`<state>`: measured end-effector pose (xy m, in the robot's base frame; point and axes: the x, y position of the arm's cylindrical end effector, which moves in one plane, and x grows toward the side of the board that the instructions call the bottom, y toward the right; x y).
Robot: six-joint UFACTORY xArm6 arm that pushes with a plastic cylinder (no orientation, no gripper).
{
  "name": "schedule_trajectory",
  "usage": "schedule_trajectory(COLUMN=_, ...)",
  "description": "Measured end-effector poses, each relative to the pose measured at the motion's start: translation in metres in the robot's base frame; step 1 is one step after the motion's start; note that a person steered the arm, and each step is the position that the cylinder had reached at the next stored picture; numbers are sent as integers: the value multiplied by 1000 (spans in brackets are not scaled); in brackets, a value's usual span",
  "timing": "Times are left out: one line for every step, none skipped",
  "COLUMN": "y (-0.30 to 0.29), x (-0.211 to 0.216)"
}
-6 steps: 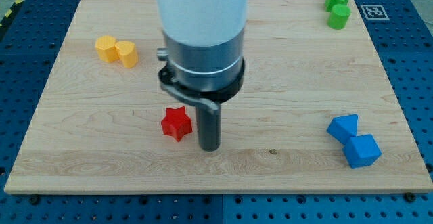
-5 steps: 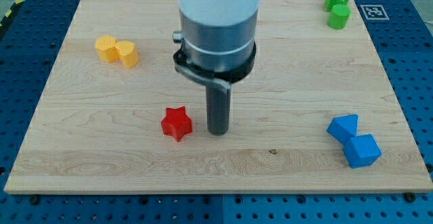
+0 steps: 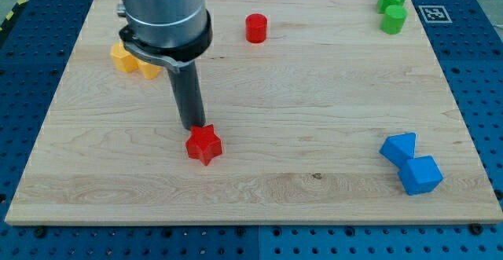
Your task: Move the red star to the bottom center
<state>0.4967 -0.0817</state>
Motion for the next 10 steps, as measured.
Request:
schedule_trajectory(y=10, x=18)
schedule_trajectory(y=24, x=21)
schedule_trajectory(y=25, x=26)
schedule_trajectory(y=-1, x=32)
schedule_trajectory(y=-26, x=45)
schedule_trajectory(y=-32, x=57)
schedule_trajectory(y=-31, x=65)
schedule_trajectory(y=-17, x=66)
schedule_trajectory(y=6, x=66)
schedule_trajectory(y=25, x=66)
